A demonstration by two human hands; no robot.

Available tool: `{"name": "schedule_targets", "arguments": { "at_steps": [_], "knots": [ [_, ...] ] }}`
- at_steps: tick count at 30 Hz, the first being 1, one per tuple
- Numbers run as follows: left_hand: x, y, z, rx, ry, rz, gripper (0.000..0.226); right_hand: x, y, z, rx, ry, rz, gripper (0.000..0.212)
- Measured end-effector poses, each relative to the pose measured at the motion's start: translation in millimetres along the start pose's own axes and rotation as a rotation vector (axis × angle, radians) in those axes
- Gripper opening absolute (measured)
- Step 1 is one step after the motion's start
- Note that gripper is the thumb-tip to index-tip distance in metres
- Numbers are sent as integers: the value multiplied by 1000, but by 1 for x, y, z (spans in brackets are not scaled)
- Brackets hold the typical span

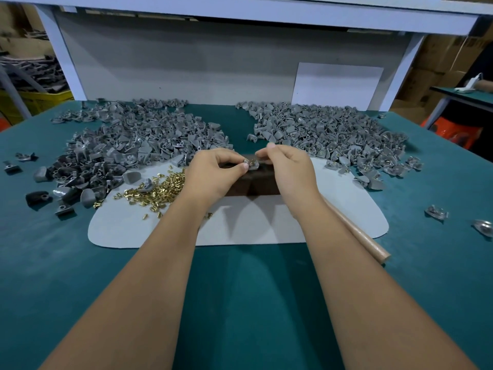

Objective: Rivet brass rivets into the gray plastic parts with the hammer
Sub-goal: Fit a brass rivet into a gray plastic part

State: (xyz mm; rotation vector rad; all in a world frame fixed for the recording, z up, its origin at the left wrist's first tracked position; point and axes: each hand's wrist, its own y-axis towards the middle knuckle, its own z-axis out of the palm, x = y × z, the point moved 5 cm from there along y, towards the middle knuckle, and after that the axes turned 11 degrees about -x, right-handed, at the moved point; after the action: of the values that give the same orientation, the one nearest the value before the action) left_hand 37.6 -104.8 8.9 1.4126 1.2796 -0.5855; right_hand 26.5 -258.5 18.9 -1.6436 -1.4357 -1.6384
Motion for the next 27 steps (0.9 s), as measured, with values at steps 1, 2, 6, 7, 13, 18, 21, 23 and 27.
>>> {"name": "schedule_targets", "arguments": {
  "at_steps": [1,2,6,7,13,18,21,23,27],
  "knots": [
    [0,0,0,0,2,-1,9,-1,-1,-1,-7,41,28,30],
    [0,0,0,1,5,2,9,-1,-1,-1,-11,46,26,30],
    [-1,0,0,4,18,9,9,1,-1,0,-16,42,10,26],
    [-1,0,0,8,18,6,9,1,0,0,-18,32,6,27],
    [-1,1,0,13,19,5,8,3,4,6,22,-98,-118,16],
    [-6,-1,0,47,38,18,10,8,4,11,43,-223,-220,12],
    [-7,-2,0,44,26,7,8,9,5,14,27,-265,-241,13],
    [-7,-1,0,47,8,-5,9,8,5,16,11,-290,-238,13],
    [-3,0,-1,42,3,-2,19,8,6,17,5,-302,-219,12]
  ]
}}
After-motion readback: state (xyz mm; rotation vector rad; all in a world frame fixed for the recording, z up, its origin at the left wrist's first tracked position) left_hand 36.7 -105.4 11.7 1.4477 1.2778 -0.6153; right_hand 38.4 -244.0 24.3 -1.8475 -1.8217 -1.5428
